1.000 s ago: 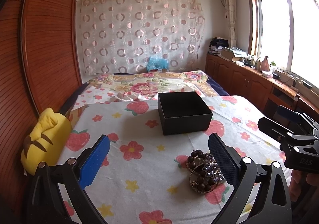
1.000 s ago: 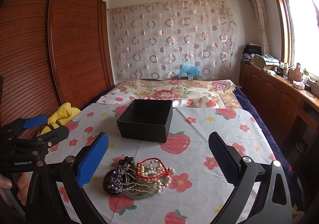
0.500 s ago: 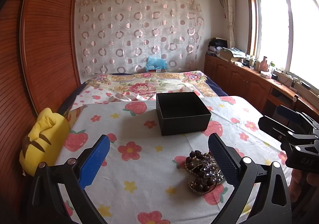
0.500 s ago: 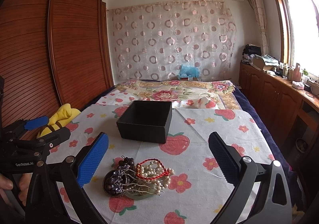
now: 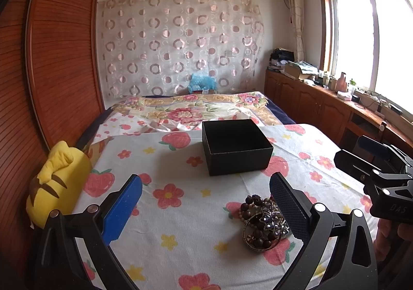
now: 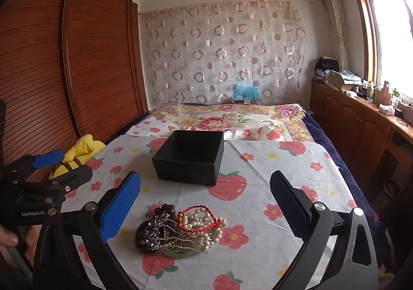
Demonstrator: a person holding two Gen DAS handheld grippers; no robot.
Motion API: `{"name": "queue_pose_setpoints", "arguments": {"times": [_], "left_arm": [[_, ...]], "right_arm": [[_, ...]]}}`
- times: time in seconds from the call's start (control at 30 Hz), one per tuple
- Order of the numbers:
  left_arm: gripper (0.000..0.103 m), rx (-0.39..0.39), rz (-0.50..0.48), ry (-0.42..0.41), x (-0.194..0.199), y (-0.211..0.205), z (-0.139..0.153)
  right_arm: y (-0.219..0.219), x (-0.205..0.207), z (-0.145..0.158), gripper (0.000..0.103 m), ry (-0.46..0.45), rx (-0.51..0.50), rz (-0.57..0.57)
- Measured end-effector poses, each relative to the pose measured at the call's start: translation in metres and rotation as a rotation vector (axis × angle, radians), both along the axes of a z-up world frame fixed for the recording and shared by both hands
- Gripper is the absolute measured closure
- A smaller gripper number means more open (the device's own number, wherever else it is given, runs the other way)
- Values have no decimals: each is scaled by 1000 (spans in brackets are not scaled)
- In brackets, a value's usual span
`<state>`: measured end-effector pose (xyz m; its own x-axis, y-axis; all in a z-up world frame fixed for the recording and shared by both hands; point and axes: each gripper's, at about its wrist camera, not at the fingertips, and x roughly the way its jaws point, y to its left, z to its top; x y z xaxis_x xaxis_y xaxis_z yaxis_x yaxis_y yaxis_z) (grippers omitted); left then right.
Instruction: Organize jewelry
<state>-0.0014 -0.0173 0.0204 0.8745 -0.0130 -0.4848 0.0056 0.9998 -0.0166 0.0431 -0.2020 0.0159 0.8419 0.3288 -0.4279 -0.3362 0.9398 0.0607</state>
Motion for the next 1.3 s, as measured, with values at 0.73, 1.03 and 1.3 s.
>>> {"name": "queue_pose_setpoints", "arguments": {"times": [0.73,1.03,1.3], "left_arm": [[7,-2,-4,14,3,2,-2],[7,-7,-41,74,13,0,-28],[7,0,-98,158,28,-10,-53]], "right_arm": [[5,-6,4,2,11,0,1],[-6,-2,-16,2,46,-15,-10],[-26,6,-40,2,94,-16,-24]]}}
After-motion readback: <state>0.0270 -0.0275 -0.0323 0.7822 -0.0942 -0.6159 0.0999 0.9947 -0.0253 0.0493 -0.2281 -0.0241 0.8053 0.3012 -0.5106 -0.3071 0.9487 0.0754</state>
